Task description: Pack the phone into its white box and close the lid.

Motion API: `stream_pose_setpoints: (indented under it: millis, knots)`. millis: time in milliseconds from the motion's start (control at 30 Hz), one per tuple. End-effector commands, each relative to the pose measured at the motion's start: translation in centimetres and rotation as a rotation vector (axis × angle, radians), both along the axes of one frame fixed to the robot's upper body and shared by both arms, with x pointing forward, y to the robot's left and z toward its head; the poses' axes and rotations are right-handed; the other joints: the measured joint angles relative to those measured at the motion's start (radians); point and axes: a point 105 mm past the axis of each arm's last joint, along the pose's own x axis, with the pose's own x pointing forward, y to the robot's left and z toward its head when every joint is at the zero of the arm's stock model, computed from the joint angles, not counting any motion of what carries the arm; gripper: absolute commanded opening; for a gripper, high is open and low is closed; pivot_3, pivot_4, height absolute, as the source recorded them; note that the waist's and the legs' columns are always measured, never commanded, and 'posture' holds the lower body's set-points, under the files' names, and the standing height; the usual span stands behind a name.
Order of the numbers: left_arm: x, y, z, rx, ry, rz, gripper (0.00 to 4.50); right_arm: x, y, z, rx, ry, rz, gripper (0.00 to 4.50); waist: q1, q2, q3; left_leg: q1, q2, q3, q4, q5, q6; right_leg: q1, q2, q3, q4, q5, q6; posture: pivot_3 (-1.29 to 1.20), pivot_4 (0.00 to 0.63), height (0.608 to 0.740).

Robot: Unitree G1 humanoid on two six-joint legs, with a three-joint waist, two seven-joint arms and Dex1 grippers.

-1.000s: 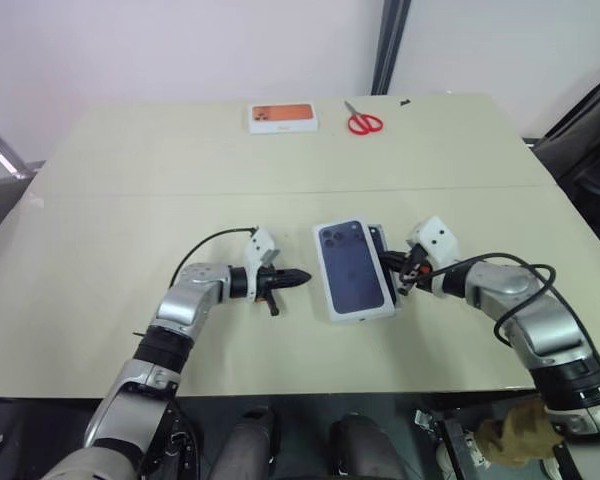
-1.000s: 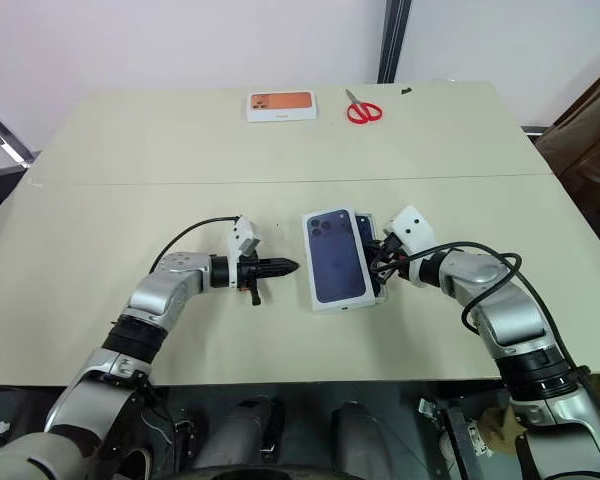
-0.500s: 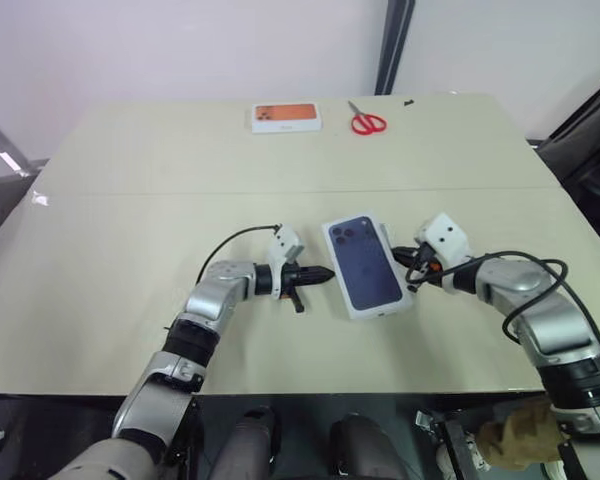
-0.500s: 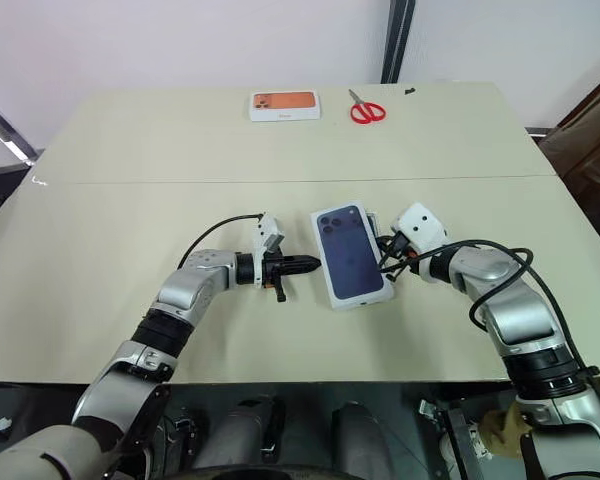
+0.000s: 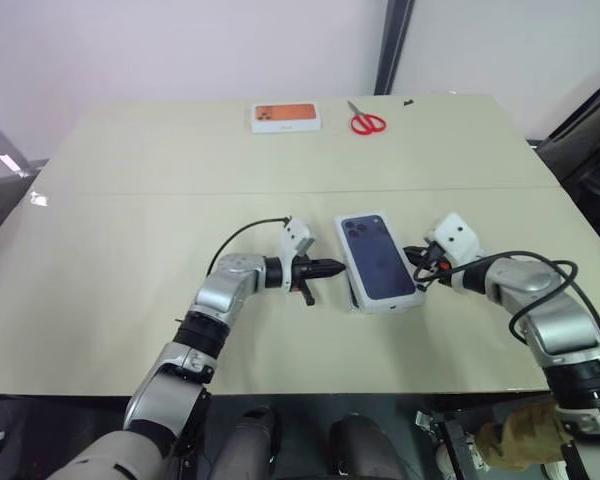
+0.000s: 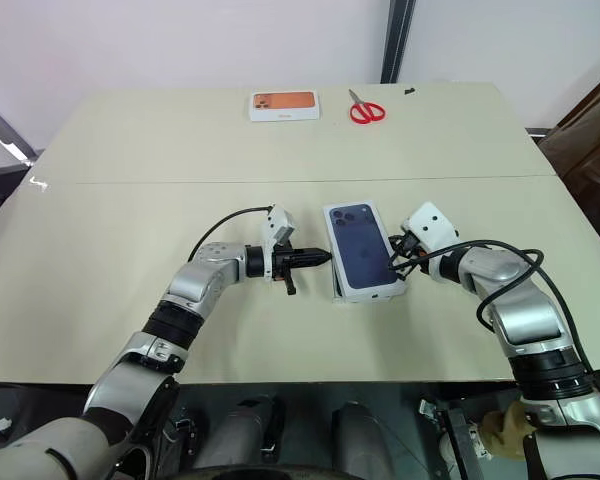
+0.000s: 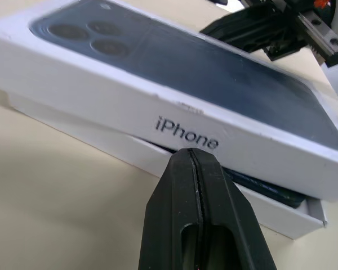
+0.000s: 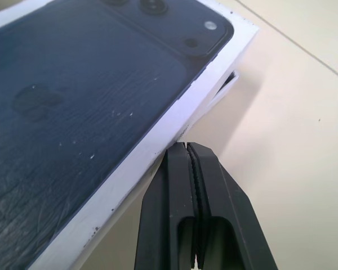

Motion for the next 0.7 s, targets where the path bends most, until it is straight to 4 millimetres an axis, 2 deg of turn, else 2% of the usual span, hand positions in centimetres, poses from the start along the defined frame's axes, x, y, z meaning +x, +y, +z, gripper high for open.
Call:
stream_pose_setpoints:
  millis: [33,333,700]
  knots:
    - [0.12,-0.05,0.7,-0.017,-0.028,0.002,0.0,-0.62,0.25,1.18,0.004,-0.024,0.039,0.05,0.0,0.0,0.0,0.0,0.0,0.0,0.0,0.0,0.0,0.0,0.0,0.0,0.0,0.0,0.0,0.0,0.15,0.74]
    - [0.75,0.58,1.05,-0.029,-0.026,0.038,0.0,-1.22,1.07,1.04,0.022,0.015,0.063,0.05,0.0,0.0,0.0,0.0,0.0,0.0,0.0,0.0,0.0,0.0,0.0,0.0,0.0,0.0,0.0,0.0,0.15,0.74]
    - [0.45,0.67,1.05,-0.035,-0.027,0.033,0.0,-1.08,0.23,0.37,-0.039,0.014,0.037,0.05,0.0,0.0,0.0,0.0,0.0,0.0,0.0,0.0,0.0,0.0,0.0,0.0,0.0,0.0,0.0,0.0,0.15,0.74]
